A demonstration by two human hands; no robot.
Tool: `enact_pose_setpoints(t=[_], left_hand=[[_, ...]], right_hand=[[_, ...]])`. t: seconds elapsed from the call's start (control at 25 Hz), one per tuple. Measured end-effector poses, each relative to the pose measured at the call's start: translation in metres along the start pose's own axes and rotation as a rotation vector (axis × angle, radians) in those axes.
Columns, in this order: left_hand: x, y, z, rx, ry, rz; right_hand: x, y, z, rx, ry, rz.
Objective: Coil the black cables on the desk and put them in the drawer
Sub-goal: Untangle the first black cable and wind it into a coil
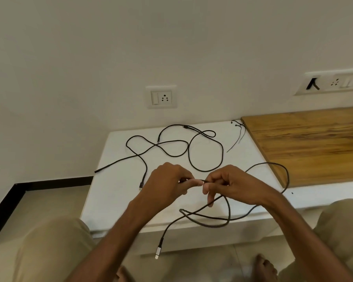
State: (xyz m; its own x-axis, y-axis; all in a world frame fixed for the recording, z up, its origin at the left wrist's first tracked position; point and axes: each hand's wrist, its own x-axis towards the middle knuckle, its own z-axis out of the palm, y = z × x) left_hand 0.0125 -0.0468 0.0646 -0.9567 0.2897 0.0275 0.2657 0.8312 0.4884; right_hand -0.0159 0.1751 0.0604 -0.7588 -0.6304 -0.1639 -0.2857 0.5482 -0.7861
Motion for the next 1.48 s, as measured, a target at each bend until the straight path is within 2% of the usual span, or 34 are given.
enact_pose_setpoints(t=[0.2,0.28,0.36,0.48,0.6,0.76,0.96,1.12,1.28,1.4,1.48], left_hand=[[-0.008,-0.020,-0.038,-0.500,-0.216,-0.112],[-0.009,-0.030,-0.049,-0.743,-0.247,-0.148],[-0.006,-0.032,-0.045,-0.973,-0.245,-0.133],[-0.001,-0.018,-0.026,-1.287,-0.194,-0.104],[0.003,-0.005,-0.013,-1.502,-0.167,-0.103],[0.006,-0.005,-0.010,-1.697,-0.145,0.036],[0.009,-0.012,0.001,-1.602,0.050,-0.016],[0.006,-0.005,0.016,-1.156,0.069,0.002],[0.004,-0.007,0.022,-0.714,0.107,0.090],[0.005,-0.012,0.017,-0.519,0.130,0.097],[0.007,-0.018,0.012,-0.445,0.160,0.080]], right_hand=[[-0.009,0.018,-0.027,0.001,0.116,0.023],[-0.008,0.025,-0.030,-0.008,0.189,0.037],[-0.003,0.024,-0.026,-0.013,0.232,0.033],[0.006,0.024,-0.009,-0.149,0.204,0.031],[0.010,0.022,0.009,-0.208,0.136,0.037],[0.013,0.010,0.031,-0.324,0.126,-0.001],[0.005,-0.020,0.058,-0.442,0.151,-0.018],[0.001,-0.032,0.072,-0.587,0.170,-0.062],[-0.001,-0.028,0.063,-0.369,0.094,0.073],[-0.006,-0.026,0.058,-0.162,-0.025,0.233],[-0.006,-0.023,0.058,-0.137,-0.024,0.307]])
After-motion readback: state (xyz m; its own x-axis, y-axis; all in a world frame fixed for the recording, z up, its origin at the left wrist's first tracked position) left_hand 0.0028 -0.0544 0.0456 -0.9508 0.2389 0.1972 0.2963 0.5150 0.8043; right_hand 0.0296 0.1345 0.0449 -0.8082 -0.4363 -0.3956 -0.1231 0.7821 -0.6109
